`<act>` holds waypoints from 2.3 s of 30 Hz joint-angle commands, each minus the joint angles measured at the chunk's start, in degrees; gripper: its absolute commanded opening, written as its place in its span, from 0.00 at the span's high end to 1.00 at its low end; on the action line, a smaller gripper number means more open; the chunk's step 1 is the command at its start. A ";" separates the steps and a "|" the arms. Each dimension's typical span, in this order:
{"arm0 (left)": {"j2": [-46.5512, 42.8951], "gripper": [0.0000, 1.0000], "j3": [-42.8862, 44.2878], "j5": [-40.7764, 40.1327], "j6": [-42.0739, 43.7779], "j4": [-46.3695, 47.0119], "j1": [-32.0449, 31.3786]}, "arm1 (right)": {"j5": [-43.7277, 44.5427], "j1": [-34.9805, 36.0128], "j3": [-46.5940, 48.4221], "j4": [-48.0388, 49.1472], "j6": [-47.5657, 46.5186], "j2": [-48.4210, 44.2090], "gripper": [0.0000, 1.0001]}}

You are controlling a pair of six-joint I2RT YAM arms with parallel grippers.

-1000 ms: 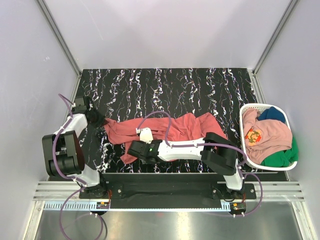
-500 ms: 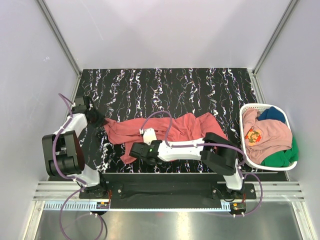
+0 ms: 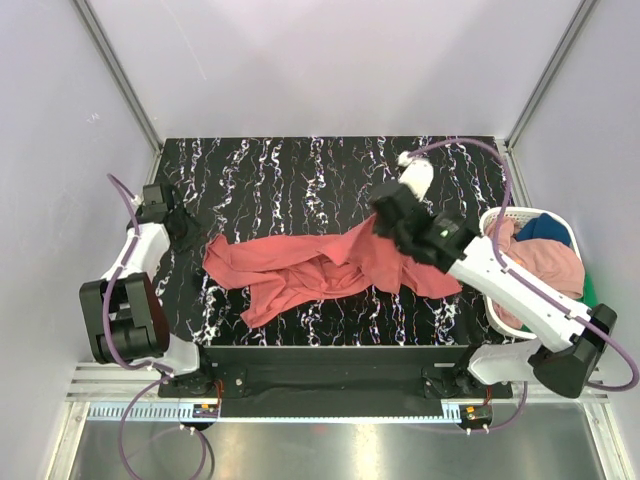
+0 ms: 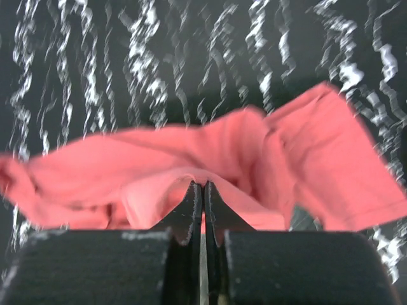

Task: Fold and stack the t-shirts
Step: Flatten the tshirt out

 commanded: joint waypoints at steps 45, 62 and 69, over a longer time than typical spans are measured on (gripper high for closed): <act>-2.74 0.46 -0.44 -15.23 33.41 1.29 -17.59 | -32.19 -29.83 0.40 21.02 -13.90 11.44 1.00; 1.05 0.54 2.81 -13.73 35.69 3.58 -17.86 | -31.39 -30.00 -0.92 21.10 -13.64 10.56 1.00; 1.23 0.60 3.69 -13.91 36.04 3.75 -17.86 | -31.22 -30.00 -1.09 21.19 -13.55 10.74 1.00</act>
